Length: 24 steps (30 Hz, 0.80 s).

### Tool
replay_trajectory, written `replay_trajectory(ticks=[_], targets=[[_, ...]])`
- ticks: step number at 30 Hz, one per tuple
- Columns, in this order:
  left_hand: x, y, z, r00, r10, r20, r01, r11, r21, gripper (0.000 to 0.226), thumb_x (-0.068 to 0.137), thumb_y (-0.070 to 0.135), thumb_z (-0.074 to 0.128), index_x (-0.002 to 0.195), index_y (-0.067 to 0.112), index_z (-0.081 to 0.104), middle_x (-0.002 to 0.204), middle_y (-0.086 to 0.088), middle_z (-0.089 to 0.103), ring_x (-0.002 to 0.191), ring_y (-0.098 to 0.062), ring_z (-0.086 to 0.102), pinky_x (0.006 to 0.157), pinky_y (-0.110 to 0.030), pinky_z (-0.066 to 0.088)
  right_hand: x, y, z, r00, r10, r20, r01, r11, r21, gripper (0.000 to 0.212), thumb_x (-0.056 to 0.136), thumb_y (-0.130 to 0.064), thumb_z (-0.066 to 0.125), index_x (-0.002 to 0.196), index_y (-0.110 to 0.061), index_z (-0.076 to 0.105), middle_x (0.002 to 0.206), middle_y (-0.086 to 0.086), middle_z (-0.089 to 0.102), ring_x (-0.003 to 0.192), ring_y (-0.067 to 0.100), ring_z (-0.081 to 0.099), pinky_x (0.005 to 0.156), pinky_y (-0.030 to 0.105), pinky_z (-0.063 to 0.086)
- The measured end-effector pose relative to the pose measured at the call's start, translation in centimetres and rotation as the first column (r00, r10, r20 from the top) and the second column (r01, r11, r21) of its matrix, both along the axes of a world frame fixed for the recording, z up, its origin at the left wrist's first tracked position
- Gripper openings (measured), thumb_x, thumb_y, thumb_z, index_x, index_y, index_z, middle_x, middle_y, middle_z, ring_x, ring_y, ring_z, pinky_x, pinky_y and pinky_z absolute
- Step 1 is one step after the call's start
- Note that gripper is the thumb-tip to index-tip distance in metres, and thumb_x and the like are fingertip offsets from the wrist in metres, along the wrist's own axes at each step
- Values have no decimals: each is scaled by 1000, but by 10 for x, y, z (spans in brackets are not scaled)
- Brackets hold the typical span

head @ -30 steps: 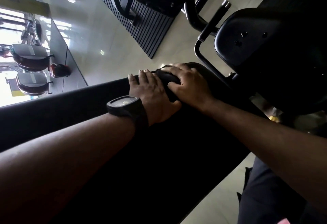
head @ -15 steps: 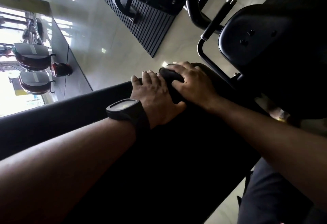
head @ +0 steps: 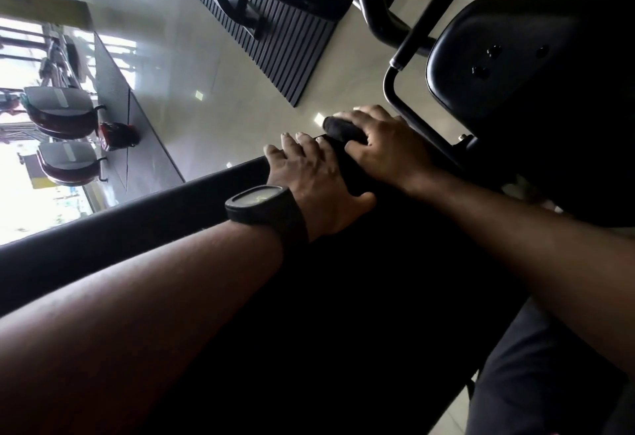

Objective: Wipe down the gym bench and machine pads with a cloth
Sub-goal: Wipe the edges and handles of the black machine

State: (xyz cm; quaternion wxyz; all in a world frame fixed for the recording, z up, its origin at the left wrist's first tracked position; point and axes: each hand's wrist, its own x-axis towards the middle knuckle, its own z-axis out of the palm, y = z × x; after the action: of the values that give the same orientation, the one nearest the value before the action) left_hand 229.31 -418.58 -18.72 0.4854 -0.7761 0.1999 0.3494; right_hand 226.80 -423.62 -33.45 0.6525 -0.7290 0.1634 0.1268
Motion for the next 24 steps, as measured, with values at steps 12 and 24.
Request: replay_trajectory(ticks=[12, 24], targets=[[0, 0, -4, 1000, -12, 6, 12, 1000, -10, 112, 82, 86, 34, 159, 7, 14, 163, -25, 20, 153, -44, 13, 119, -61, 15, -6, -2, -1, 999, -24, 43, 22, 999, 27, 64, 76, -45, 43, 138, -42, 58, 150, -5, 51, 130, 31, 51, 112, 41, 40], [7, -2, -27, 1000, 4, 4, -4, 1000, -3, 111, 82, 84, 36, 160, 8, 12, 165, -20, 19, 151, -45, 15, 118, -62, 18, 4, -2, -16, 997, -31, 69, 30, 999, 20, 61, 73, -49, 42, 130, -40, 62, 139, -5, 58, 122, 32, 57, 104, 45, 46]])
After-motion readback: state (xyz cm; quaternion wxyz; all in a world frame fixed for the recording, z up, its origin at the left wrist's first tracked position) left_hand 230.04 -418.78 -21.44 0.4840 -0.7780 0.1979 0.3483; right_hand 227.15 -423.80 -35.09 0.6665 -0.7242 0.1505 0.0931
